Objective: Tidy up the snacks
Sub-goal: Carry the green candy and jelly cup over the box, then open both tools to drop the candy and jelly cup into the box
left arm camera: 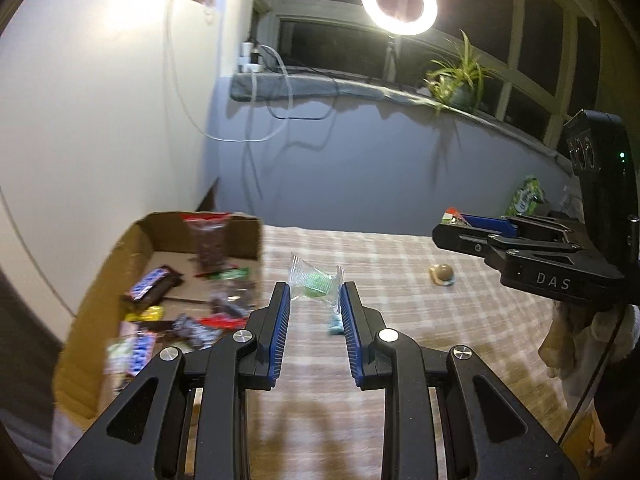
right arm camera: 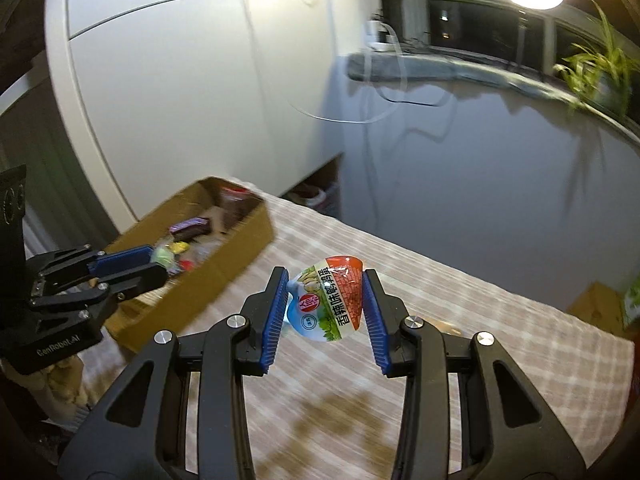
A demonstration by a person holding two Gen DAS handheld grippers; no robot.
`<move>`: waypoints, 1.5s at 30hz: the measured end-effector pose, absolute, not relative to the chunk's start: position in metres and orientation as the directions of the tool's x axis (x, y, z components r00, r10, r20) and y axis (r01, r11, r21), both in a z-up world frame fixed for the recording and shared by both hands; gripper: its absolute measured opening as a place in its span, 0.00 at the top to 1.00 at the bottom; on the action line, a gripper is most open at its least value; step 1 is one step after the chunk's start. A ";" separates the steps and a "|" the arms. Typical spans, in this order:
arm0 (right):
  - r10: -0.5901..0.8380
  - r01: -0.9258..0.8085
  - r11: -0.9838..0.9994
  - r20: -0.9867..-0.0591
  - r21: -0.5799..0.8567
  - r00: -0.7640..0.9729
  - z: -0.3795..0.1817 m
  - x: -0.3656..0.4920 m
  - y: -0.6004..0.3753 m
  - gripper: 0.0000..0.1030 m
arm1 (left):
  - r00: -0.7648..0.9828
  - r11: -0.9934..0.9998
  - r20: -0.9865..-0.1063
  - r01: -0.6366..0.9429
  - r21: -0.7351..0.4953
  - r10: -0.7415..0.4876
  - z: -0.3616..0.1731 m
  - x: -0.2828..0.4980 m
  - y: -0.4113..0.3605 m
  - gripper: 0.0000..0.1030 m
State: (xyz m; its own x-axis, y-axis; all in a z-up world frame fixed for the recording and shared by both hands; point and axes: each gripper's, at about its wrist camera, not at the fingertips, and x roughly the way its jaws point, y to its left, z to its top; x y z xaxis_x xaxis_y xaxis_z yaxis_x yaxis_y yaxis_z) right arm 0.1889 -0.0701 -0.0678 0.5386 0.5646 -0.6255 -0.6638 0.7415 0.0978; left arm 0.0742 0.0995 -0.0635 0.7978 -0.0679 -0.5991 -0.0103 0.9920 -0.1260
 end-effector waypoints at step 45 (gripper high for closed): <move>0.629 -0.804 0.583 -0.694 0.121 0.351 -0.104 0.209 0.110 0.36 | 0.766 0.970 -0.639 -0.204 -0.129 0.077 -0.086 0.070 0.204 0.59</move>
State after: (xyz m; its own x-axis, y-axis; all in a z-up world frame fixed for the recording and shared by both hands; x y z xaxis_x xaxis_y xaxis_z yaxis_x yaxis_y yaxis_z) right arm 0.2087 0.1096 -0.1040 0.3513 0.6289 -0.6936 -0.8035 0.5828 0.1215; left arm 0.0695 0.2043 -0.0856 0.7655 0.0765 -0.6389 -0.2043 0.9704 -0.1286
